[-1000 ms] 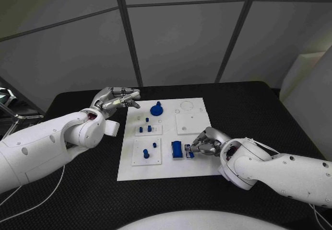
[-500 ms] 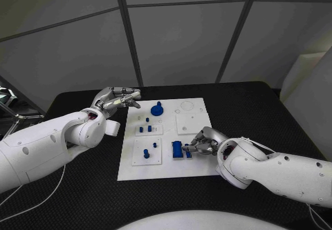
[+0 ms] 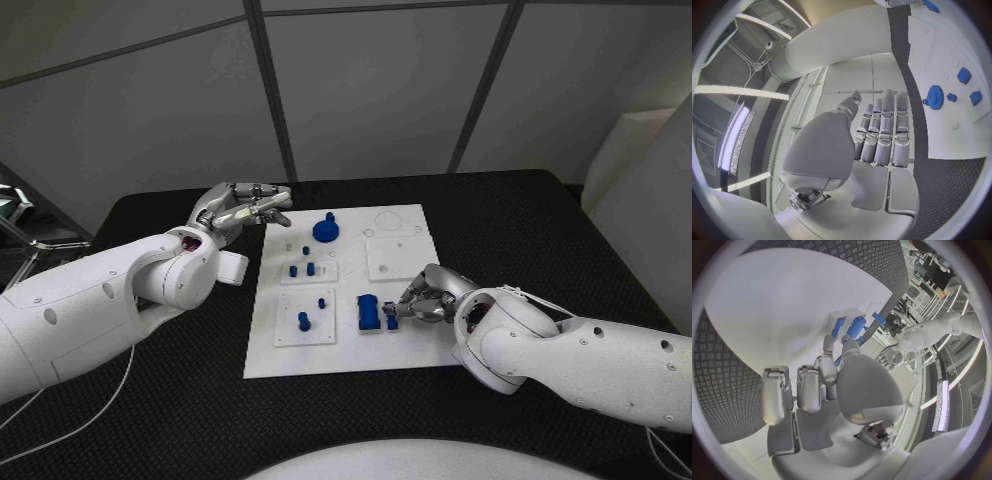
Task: Assemble the parts on the task board
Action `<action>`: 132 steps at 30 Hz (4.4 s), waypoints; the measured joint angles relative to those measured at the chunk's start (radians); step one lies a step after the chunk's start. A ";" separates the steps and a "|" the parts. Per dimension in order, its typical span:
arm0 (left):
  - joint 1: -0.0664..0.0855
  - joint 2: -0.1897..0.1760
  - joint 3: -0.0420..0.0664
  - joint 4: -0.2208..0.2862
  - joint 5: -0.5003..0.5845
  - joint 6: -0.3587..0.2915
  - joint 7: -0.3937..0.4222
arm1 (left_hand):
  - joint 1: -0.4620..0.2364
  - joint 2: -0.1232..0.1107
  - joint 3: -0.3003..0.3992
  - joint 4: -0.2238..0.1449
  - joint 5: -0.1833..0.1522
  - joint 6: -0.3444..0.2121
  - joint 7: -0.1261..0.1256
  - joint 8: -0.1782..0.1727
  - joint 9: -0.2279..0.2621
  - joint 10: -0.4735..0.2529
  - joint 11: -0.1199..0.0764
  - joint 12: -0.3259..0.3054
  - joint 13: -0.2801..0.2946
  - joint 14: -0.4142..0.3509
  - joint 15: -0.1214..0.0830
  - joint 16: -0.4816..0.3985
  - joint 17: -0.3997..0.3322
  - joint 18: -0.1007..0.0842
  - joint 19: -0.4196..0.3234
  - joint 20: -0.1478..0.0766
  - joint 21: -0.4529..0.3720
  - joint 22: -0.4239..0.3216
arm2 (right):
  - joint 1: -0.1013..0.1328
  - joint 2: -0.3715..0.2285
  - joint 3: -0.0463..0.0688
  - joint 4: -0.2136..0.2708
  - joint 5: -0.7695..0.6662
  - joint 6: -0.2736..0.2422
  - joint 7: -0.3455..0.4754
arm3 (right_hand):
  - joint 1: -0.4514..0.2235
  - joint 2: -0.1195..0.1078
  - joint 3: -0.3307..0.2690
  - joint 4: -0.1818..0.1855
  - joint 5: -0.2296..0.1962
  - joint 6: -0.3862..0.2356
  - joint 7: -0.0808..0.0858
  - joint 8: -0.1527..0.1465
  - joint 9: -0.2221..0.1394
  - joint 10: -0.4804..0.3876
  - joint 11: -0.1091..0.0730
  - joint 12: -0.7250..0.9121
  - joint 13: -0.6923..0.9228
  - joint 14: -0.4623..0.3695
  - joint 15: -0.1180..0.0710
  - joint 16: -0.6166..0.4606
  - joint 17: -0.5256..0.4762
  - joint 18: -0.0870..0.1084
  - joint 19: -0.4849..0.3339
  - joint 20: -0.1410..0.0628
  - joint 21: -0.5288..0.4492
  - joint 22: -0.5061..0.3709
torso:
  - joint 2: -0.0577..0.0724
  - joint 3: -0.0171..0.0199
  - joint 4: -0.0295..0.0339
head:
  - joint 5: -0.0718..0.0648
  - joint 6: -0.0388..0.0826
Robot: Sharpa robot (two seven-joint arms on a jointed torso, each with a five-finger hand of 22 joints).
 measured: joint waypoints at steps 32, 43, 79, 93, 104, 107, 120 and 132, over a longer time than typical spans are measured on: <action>0.000 0.001 0.000 -0.001 0.000 0.002 -0.001 | 0.000 0.000 0.000 0.000 0.000 -0.004 0.004 0.000 0.001 0.000 0.000 0.000 0.000 0.000 0.000 0.000 -0.001 0.000 0.000 0.000 0.000 -0.001 | 0.001 0.016 0.001 -0.014 -0.114 0.016 -0.014 | 0.155 -0.031 0.017 -0.117 -0.122 0.019 -0.013 -0.007 0.019 -0.004 -0.004 0.001 0.004 -0.003 -0.009 0.004 0.000 0.000 0.004 -0.011 0.000 0.000 | -0.001 -0.0004 0.0007 | -0.002 0.000; 0.000 0.001 0.000 -0.001 0.000 0.002 -0.001 | 0.000 0.000 0.000 0.000 0.000 -0.004 0.004 0.000 0.001 0.000 0.000 0.000 0.000 0.000 0.000 0.000 -0.001 0.000 0.000 0.000 0.000 -0.001 | 0.000 -0.002 0.000 -0.001 -0.126 0.010 0.006 | 0.149 -0.024 -0.011 -0.108 -0.122 0.023 -0.009 -0.011 0.016 -0.004 -0.003 -0.026 0.002 -0.001 -0.011 -0.004 0.001 0.000 0.004 -0.011 0.000 0.000 | -0.001 0.0003 0.0000 | -0.004 0.005; -0.005 0.145 0.000 -0.228 0.111 -0.020 0.053 | -0.043 0.019 -0.021 0.013 -0.004 -0.063 -0.056 0.000 -0.025 -0.133 -0.017 -0.062 -0.070 -0.234 0.116 -0.551 -0.281 0.000 -0.399 0.115 -0.280 -0.353 | 0.133 0.273 0.046 -0.734 1.041 0.218 0.972 | 0.167 0.171 -0.182 -0.296 -0.133 -0.270 0.156 -0.021 -0.437 -0.403 0.195 -1.090 -1.140 -0.513 0.231 -1.314 -1.178 0.148 -0.626 0.248 -1.500 -0.865 | -0.093 -0.0183 -0.0067 | 0.020 0.123; -0.006 0.147 -0.015 -0.207 0.134 -0.081 0.075 | -0.452 0.068 -0.101 -0.025 -0.040 -0.347 -0.096 -0.047 -0.100 -0.471 -0.095 -0.129 -0.116 -0.541 0.043 -0.604 -0.408 -0.047 -0.604 0.037 -0.321 -0.508 | 0.134 0.279 0.035 -0.723 1.110 0.221 1.009 | -0.271 0.122 -0.080 -0.275 -0.216 -0.557 0.120 -0.065 -0.559 -0.721 0.163 -1.137 -1.225 -0.767 0.199 -1.434 -1.288 0.124 -0.892 0.196 -1.548 -1.052 | -0.095 -0.0151 -0.0054 | 0.043 0.154; -0.008 0.066 -0.076 0.061 0.147 -0.279 0.109 | -0.809 0.082 -0.174 -0.042 -0.051 -0.588 -0.172 -0.058 -0.115 -0.709 -0.118 -0.144 -0.129 -0.746 -0.038 -0.618 -0.435 -0.101 -0.733 -0.043 -0.329 -0.588 | 0.144 0.178 -0.012 -0.423 1.202 0.025 1.063 | -0.625 0.063 0.029 -0.202 -0.291 -0.819 0.040 -0.076 -0.610 -0.992 0.083 -1.149 -1.239 -1.026 0.132 -1.446 -1.303 0.093 -1.104 0.126 -1.561 -1.147 | -0.080 -0.0172 -0.0082 | 0.057 0.176; -0.008 0.049 -0.088 0.119 0.152 -0.346 0.124 | -0.878 0.083 -0.193 -0.043 -0.050 -0.635 -0.178 -0.062 -0.115 -0.755 -0.119 -0.144 -0.130 -0.785 -0.046 -0.618 -0.436 -0.102 -0.758 -0.057 -0.329 -0.603 | 0.147 0.156 -0.023 -0.352 1.238 -0.045 1.087 | -0.693 0.032 0.049 -0.182 -0.305 -0.870 0.025 -0.076 -0.613 -1.045 0.075 -1.148 -1.240 -1.077 0.128 -1.449 -1.305 0.077 -1.145 0.111 -1.561 -1.165 | -0.080 -0.0174 -0.0083 | 0.057 0.176; -0.008 0.027 -0.102 0.190 0.168 -0.509 0.168 | -1.102 0.084 -0.211 -0.045 -0.054 -0.785 -0.187 -0.062 -0.117 -0.905 -0.122 -0.144 -0.132 -0.914 -0.058 -0.618 -0.438 -0.178 -0.845 -0.145 -0.329 -0.693 | 0.151 0.120 -0.037 -0.245 1.338 -0.234 1.155 | -0.912 -0.014 0.107 -0.155 -0.393 -1.030 0.004 -0.080 -0.617 -1.212 0.065 -1.152 -1.241 -1.236 0.121 -1.450 -1.306 0.007 -1.272 0.022 -1.561 -1.244 | -0.079 -0.0174 -0.0086 | 0.057 0.176; -0.008 0.027 -0.102 0.191 0.173 -0.535 0.175 | -1.226 0.084 -0.217 -0.045 -0.054 -0.868 -0.187 -0.062 -0.118 -0.985 -0.120 -0.144 -0.132 -0.981 -0.056 -0.618 -0.438 -0.178 -0.926 -0.168 -0.329 -0.718 | 0.151 0.120 -0.037 -0.244 1.359 -0.264 1.169 | -1.034 -0.019 0.186 -0.155 -0.409 -1.121 0.002 -0.080 -0.618 -1.303 0.064 -1.152 -1.241 -1.325 0.120 -1.450 -1.306 0.006 -1.345 0.007 -1.561 -1.299 | -0.079 -0.0174 -0.0086 | 0.057 0.176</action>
